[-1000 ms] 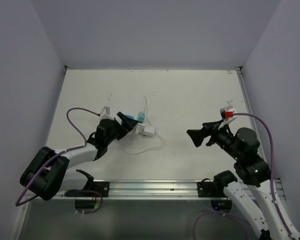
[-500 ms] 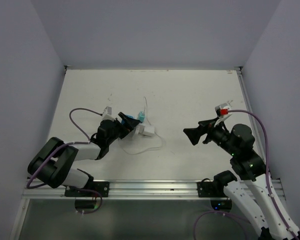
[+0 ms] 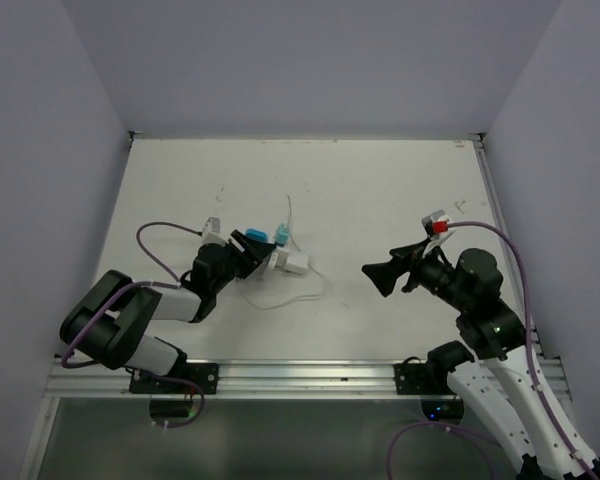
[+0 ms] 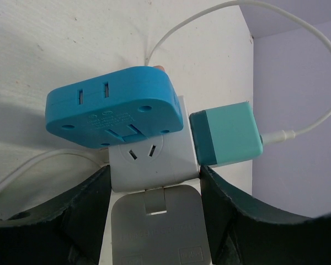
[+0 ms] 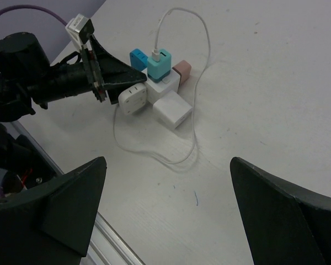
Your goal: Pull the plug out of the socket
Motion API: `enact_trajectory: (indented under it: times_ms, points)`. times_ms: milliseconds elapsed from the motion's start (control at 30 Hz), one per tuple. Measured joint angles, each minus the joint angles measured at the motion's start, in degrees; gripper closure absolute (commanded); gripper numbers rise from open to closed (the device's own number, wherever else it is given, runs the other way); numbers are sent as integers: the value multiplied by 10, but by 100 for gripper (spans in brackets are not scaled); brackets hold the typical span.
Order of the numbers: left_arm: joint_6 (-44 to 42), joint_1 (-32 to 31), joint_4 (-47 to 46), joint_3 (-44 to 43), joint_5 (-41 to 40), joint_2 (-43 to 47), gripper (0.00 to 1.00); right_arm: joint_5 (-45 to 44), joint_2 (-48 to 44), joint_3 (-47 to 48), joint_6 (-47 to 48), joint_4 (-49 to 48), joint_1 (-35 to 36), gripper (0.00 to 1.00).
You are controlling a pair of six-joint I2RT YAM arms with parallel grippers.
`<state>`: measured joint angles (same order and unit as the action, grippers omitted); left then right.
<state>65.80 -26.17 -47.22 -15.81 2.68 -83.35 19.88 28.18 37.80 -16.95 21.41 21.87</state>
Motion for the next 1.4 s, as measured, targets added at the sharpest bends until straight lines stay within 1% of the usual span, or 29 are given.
enact_trajectory:
  times_ms: [67,100,133,200,233,333,400,433,567,733,833,933,1033,1200,1400]
  points:
    - [1,2,-7,5,1,0,58,8,0,-9,0,0,0,1]
    - [1,3,-12,7,1,0,60,11,1,-13,-1,0,0,1]
    - [0,3,-14,9,1,0,69,19,3,-17,-1,0,0,1]
    - [0,4,-20,14,3,1,74,37,9,-24,-1,-4,0,1]
    - [0,4,-21,17,4,3,79,47,16,-27,-2,-7,0,1]
    - [-3,6,-19,26,9,16,89,70,51,-35,-5,-27,1,1]
    - [-5,7,-12,30,14,24,92,83,80,-43,-6,-47,4,1]
    - [-6,8,-10,31,17,27,97,86,96,-50,-6,-61,7,1]
    - [-14,17,-3,32,38,31,100,90,165,-60,-7,-113,30,1]
    - [-24,29,-3,32,68,31,100,66,284,-41,-9,-162,93,1]
    - [-25,34,-10,37,83,31,100,58,367,-7,-35,-183,120,1]
    - [-24,38,-25,44,100,26,100,45,415,-3,-78,-220,137,1]
    - [-23,41,-37,50,110,24,100,23,426,-9,-110,-250,154,1]
    - [-18,44,-54,62,121,24,100,-9,426,-10,-138,-279,171,1]
    - [-17,44,-56,67,122,30,100,-96,418,-9,-166,-295,211,2]
